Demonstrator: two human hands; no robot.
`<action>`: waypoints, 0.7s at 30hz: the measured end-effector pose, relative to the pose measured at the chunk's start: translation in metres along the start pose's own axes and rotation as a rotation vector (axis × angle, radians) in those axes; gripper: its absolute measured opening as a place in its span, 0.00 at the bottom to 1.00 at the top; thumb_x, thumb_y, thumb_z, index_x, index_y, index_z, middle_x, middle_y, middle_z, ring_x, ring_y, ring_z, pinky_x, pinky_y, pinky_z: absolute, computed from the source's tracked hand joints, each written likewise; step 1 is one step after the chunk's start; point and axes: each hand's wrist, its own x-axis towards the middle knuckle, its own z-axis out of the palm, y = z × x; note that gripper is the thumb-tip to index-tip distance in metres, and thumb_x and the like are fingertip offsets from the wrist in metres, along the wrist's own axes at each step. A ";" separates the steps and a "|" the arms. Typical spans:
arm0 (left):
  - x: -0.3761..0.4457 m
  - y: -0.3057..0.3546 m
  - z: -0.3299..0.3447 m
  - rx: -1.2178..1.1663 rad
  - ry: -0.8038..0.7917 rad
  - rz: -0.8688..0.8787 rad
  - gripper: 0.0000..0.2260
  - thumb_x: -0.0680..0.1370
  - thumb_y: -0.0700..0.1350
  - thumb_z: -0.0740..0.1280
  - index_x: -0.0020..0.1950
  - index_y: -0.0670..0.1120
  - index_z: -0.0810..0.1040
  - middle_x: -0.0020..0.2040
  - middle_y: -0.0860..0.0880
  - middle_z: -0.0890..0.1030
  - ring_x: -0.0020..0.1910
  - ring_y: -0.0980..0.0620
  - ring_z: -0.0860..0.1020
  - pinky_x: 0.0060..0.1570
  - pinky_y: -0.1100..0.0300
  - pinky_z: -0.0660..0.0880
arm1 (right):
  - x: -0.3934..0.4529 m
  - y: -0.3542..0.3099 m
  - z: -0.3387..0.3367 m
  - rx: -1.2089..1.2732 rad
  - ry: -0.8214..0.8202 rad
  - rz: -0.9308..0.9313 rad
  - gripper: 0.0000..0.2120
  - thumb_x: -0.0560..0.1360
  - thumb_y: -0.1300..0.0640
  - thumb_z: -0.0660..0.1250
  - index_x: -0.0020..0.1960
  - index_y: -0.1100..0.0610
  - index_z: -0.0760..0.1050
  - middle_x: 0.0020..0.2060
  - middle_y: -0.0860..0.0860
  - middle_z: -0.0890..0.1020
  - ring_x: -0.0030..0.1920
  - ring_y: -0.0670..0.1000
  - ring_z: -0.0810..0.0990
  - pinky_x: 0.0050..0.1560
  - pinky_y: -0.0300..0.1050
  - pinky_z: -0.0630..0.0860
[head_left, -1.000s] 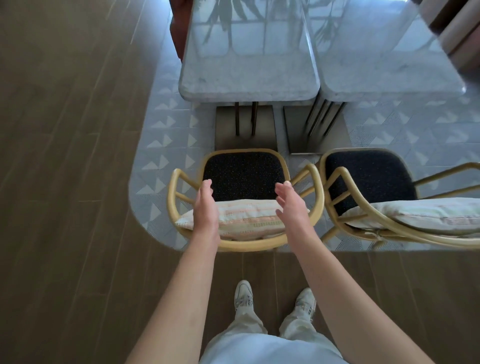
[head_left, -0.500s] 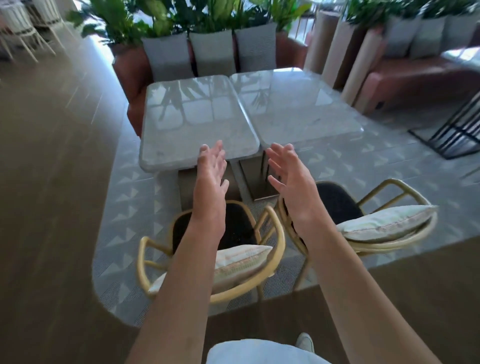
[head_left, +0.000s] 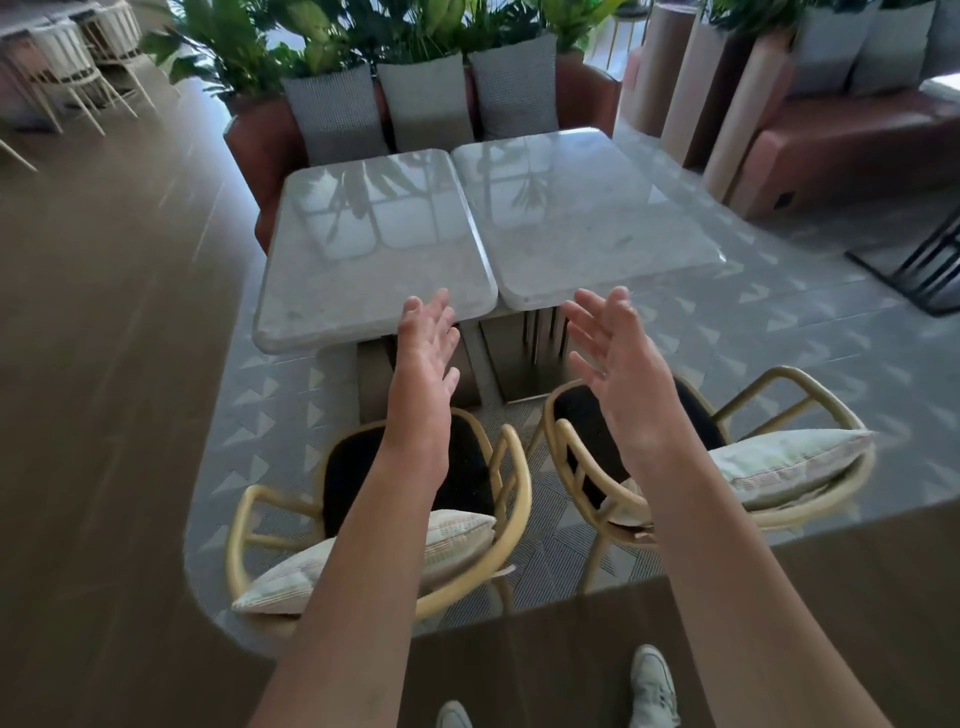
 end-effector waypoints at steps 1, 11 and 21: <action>0.003 -0.004 0.012 0.003 0.011 -0.007 0.35 0.75 0.68 0.48 0.78 0.54 0.65 0.79 0.50 0.65 0.78 0.53 0.64 0.78 0.45 0.54 | 0.007 -0.001 -0.012 0.000 -0.010 0.006 0.26 0.85 0.44 0.48 0.77 0.55 0.65 0.72 0.49 0.73 0.74 0.47 0.68 0.73 0.45 0.64; 0.024 -0.048 0.163 0.051 0.175 -0.053 0.35 0.77 0.68 0.47 0.80 0.53 0.64 0.79 0.51 0.66 0.77 0.53 0.65 0.78 0.45 0.55 | 0.088 -0.018 -0.153 -0.021 -0.157 0.084 0.27 0.84 0.41 0.47 0.75 0.54 0.68 0.71 0.47 0.74 0.72 0.44 0.70 0.77 0.50 0.61; 0.031 -0.056 0.221 0.085 0.268 -0.031 0.33 0.79 0.69 0.45 0.79 0.55 0.66 0.78 0.54 0.68 0.75 0.57 0.67 0.78 0.48 0.58 | 0.115 -0.026 -0.199 -0.013 -0.281 0.154 0.26 0.85 0.44 0.48 0.77 0.56 0.65 0.73 0.49 0.72 0.74 0.46 0.68 0.78 0.52 0.60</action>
